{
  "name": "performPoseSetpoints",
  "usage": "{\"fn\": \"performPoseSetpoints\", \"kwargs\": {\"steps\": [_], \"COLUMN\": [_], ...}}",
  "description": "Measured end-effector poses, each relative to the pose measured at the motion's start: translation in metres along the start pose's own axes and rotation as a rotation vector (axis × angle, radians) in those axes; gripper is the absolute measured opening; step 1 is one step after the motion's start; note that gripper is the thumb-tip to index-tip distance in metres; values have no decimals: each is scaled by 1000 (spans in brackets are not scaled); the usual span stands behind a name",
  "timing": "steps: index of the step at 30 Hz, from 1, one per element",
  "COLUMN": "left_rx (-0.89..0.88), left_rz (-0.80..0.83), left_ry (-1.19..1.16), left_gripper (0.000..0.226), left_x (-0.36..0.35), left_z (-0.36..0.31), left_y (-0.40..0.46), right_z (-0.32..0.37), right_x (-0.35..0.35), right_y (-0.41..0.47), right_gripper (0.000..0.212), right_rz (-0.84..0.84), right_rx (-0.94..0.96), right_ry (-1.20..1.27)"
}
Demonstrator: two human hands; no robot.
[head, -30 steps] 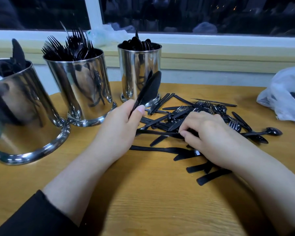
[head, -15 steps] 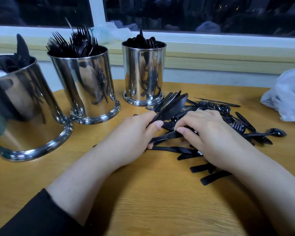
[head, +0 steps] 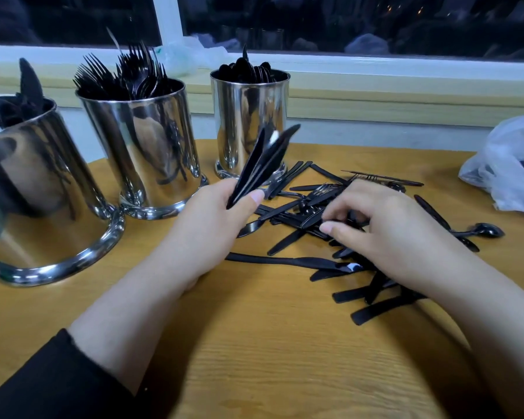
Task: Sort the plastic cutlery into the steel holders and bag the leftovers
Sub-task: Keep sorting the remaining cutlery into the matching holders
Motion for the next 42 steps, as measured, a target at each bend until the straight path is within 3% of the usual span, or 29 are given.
{"fn": "performPoseSetpoints", "kwargs": {"steps": [5,11,23,26,30,33,36,42], "left_rx": [3,12,-4,-14,14,48,53,37], "left_rz": [-30,-52,-19,182,368,421,469,568], "left_ry": [11,4,283,203,16,-177,-222,-223], "left_gripper": [37,36,25,21,27,19,23,15], "left_x": [0,4,-1,-20,-39,-48,-55,-67], "left_z": [2,3,-12,-9,-4,2,3,-4], "left_y": [1,0,-1,-1,-3,-3,-5,-9], "right_z": [0,2,12,14,4,-14,-17,6], "right_x": [-32,-33,-17,-8,10,20,13,-4], "right_y": [3,3,6,5,-4,-11,-7,-3], "right_gripper": [32,17,21,26,11,41,52,38], "right_rz": [355,353,89,-14,-265,-438,-369,-173], "right_rx": [-70,-63,45,82,41,-43,-44,102], "right_ry": [-168,-186,-170,-128,96,355,491,420]}}
Point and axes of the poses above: each hand's wrist, its own y-axis towards the middle knuckle, its own x-axis out of the back of the hand, z = x × y, the point moved 8 cm from there along y, towards the middle knuckle, and after that the axes turned 15 degrees about z, right-handed, at the moved point
